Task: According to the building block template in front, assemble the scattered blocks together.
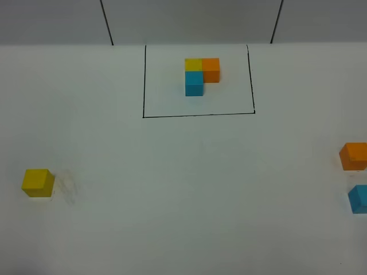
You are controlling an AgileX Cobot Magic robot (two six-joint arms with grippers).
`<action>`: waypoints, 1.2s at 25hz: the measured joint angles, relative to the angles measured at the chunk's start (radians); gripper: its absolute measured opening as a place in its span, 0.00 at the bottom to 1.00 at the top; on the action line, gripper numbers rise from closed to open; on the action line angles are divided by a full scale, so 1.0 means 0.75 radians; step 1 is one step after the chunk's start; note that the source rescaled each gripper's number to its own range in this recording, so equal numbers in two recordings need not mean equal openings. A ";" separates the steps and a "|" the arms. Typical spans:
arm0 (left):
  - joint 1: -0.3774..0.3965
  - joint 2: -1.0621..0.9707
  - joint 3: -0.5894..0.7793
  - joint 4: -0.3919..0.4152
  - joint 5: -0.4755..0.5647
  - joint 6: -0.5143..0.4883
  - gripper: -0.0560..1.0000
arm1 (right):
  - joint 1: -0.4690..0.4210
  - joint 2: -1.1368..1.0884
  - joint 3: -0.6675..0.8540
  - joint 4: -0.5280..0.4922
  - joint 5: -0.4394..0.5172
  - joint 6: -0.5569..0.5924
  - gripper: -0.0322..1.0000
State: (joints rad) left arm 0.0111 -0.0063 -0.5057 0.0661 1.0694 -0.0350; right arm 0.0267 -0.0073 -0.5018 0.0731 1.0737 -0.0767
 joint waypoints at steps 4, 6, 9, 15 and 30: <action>0.000 0.000 0.000 0.000 0.000 0.000 0.66 | 0.000 0.000 0.000 0.000 0.000 0.000 0.03; 0.000 0.005 0.000 0.000 -0.001 -0.001 0.66 | 0.000 0.000 0.000 0.000 0.000 0.000 0.03; 0.000 0.088 -0.017 0.000 0.000 -0.039 0.66 | 0.000 0.000 0.000 0.000 0.000 0.000 0.03; 0.000 0.534 -0.141 0.000 -0.003 -0.094 0.66 | 0.000 0.000 0.000 0.000 0.000 0.000 0.03; 0.000 1.568 -0.382 -0.005 -0.404 -0.093 0.66 | 0.000 0.000 0.000 0.000 0.000 0.000 0.03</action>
State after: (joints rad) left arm 0.0111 1.1698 -0.7922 0.0623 0.7662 -0.1050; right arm 0.0267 -0.0073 -0.5018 0.0731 1.0737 -0.0767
